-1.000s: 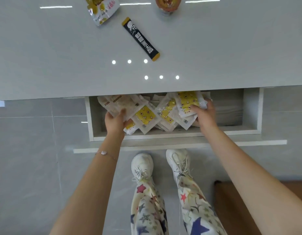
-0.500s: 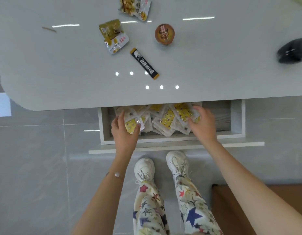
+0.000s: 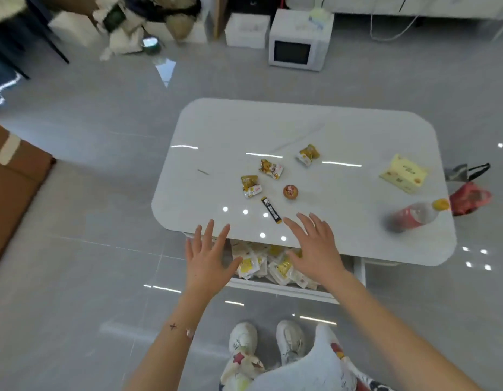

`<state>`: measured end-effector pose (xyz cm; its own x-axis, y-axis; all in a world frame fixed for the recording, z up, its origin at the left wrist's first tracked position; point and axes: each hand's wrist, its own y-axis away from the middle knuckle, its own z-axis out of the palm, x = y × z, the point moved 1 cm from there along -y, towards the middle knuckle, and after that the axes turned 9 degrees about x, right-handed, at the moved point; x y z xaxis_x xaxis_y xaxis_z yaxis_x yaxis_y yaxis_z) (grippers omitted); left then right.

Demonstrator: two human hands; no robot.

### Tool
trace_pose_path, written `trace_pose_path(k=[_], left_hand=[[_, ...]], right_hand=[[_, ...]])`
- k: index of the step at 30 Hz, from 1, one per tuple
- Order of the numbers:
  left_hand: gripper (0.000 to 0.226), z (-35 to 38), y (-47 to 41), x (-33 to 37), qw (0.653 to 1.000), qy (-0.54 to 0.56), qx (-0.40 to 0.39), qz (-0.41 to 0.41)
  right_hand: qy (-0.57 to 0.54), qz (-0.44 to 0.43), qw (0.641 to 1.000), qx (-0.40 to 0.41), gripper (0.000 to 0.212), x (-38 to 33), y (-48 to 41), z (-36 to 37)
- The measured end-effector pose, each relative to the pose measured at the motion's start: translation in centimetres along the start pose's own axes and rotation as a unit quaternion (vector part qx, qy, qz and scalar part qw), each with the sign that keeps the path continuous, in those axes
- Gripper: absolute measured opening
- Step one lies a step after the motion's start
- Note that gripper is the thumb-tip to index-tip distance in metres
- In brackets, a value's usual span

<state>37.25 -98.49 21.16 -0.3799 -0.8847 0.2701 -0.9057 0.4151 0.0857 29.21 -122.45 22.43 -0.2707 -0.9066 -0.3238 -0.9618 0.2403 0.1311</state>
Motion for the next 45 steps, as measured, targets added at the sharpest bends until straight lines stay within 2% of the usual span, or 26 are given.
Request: trace_pose_path(k=[7, 13, 21, 33, 41, 45], left_hand=[[0.088, -12.5, 6.2, -2.8, 0.996, -0.025, 0.029, -0.083], [0.089, -17.8, 13.3, -8.5, 0.982, -0.039, 0.072, -0.17], [0.087, -22.0, 22.1, -18.7, 0.956, -0.028, 0.079, -0.28], [0.085, -27.8, 33.4, -36.3, 0.893, -0.02, 0.139, -0.428], [0.084, -28.0, 40.3, -42.8, 0.84, 0.02, 0.161, -0.517], [0.084, -27.7, 43.1, -45.8, 0.799, 0.018, 0.171, -0.575]], right_hand=[[0.071, -0.108, 0.992, -0.009, 0.072, -9.8, -0.1, -9.8], [0.14, -0.241, 0.96, -0.024, 0.071, -20.6, 1.4, -11.0], [0.173, -0.338, 0.923, -0.058, 0.073, -36.6, 2.2, -6.8], [0.111, -0.471, 0.873, -0.059, 0.071, -60.9, 5.3, 0.8], [0.118, -0.566, 0.809, -0.107, 0.071, -72.7, 8.8, 6.1], [0.124, -0.619, 0.765, -0.132, 0.071, -78.7, 10.1, 8.9]])
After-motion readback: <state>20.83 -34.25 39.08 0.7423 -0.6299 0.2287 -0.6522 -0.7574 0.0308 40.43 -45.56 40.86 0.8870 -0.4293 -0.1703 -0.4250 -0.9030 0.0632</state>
